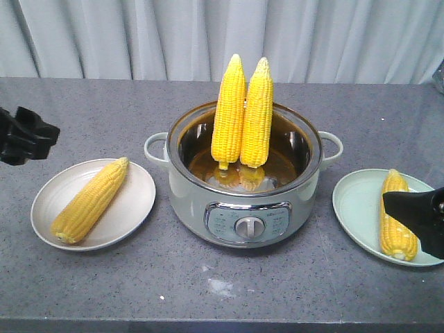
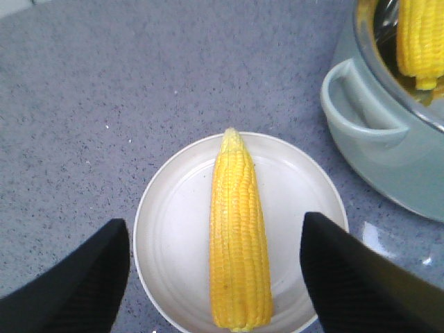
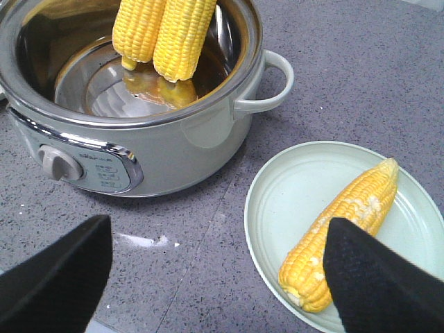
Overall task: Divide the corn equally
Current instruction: 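Open the left gripper and withdraw it from the plate, then move the right gripper over the pot to the standing corn cobs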
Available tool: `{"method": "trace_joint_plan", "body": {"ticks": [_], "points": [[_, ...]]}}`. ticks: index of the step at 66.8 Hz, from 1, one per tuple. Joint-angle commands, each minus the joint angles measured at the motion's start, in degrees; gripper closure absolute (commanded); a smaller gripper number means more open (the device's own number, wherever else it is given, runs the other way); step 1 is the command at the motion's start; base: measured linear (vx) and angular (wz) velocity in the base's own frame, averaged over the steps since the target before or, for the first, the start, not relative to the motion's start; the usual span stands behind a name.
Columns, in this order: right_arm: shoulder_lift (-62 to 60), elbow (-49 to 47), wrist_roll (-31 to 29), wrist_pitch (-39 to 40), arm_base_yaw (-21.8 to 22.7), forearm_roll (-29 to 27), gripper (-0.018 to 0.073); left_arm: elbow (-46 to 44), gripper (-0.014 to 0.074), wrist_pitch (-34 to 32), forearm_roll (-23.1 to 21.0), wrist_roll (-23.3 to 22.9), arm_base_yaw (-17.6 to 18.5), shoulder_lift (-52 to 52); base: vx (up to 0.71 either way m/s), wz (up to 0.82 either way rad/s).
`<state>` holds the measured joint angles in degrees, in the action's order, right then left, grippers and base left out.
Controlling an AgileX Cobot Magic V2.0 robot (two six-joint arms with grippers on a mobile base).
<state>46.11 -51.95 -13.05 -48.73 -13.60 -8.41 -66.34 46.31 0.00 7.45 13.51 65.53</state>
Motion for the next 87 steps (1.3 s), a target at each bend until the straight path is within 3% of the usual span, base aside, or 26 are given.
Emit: {"method": "trace_joint_plan", "body": {"ticks": [1,23,65,87], "points": [[-0.24,-1.38,-0.32,3.69,0.02,0.05,-0.0031,1.21,0.0094,-6.15,-0.85,0.07,0.02,-5.88,0.00,0.00],[-0.24,-1.38,-0.32,3.69,0.02,0.05,-0.0031,9.00,0.0094,-9.67,-0.79,0.07,0.02,-16.38,0.00,0.00],[-0.17,-1.38,-0.20,7.87,0.02,-4.24,-0.0031,9.00,0.0094,-9.43,-0.79,0.07,0.02,-16.59,0.00,0.00],[12.46,-6.23,-2.34,11.92,0.02,-5.52,-0.0031,9.00,0.0094,-9.37,-0.79,0.07,0.02,-16.59,0.00,0.00]]}}
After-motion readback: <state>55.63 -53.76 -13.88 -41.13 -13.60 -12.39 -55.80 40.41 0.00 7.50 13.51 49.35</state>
